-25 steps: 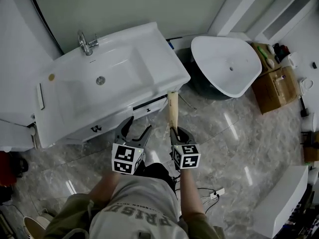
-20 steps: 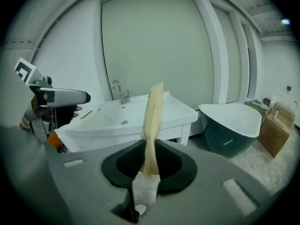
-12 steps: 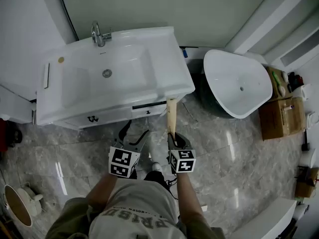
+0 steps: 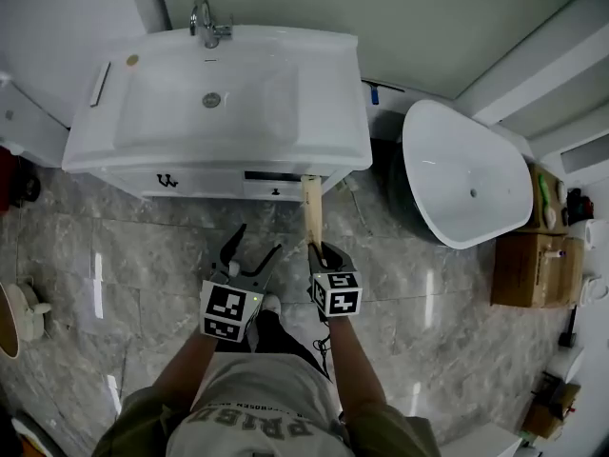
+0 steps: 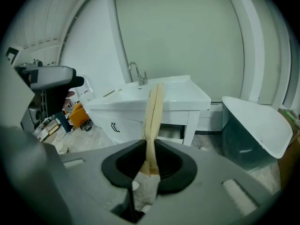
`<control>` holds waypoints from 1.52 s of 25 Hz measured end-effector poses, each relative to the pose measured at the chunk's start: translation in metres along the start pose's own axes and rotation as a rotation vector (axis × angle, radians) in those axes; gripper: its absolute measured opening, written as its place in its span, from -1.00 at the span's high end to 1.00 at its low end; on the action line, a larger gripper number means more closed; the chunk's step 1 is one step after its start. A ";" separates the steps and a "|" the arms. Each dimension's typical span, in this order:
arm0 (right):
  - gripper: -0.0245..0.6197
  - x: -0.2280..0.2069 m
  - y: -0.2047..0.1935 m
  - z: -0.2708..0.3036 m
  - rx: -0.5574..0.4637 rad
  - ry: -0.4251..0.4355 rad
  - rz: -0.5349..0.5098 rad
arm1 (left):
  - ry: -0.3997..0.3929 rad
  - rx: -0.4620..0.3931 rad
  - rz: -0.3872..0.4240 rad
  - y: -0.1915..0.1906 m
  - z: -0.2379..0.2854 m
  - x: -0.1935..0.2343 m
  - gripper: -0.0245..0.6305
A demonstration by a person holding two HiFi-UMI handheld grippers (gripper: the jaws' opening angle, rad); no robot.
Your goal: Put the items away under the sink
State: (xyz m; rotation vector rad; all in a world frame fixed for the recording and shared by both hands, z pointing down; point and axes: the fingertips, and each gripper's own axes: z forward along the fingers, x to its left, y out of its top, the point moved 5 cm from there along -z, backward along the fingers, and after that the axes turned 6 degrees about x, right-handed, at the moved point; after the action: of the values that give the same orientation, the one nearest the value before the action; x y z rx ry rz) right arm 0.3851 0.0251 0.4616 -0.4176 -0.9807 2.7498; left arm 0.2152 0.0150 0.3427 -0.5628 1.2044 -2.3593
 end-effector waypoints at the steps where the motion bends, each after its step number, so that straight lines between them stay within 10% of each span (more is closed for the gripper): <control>1: 0.72 -0.004 -0.003 0.003 0.013 0.009 -0.008 | 0.015 -0.005 -0.011 -0.001 0.001 -0.003 0.04; 23: 0.72 -0.026 -0.059 0.124 0.261 0.073 0.004 | 0.143 0.040 -0.058 -0.053 0.038 0.040 0.03; 38: 0.72 -0.061 -0.064 0.255 0.226 0.038 0.065 | 0.128 0.044 -0.023 -0.148 0.125 0.108 -0.04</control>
State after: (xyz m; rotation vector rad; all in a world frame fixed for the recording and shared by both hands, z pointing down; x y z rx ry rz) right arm 0.3654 -0.0929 0.7040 -0.4693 -0.6478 2.8566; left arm 0.1649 -0.0463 0.5501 -0.4190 1.2029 -2.4667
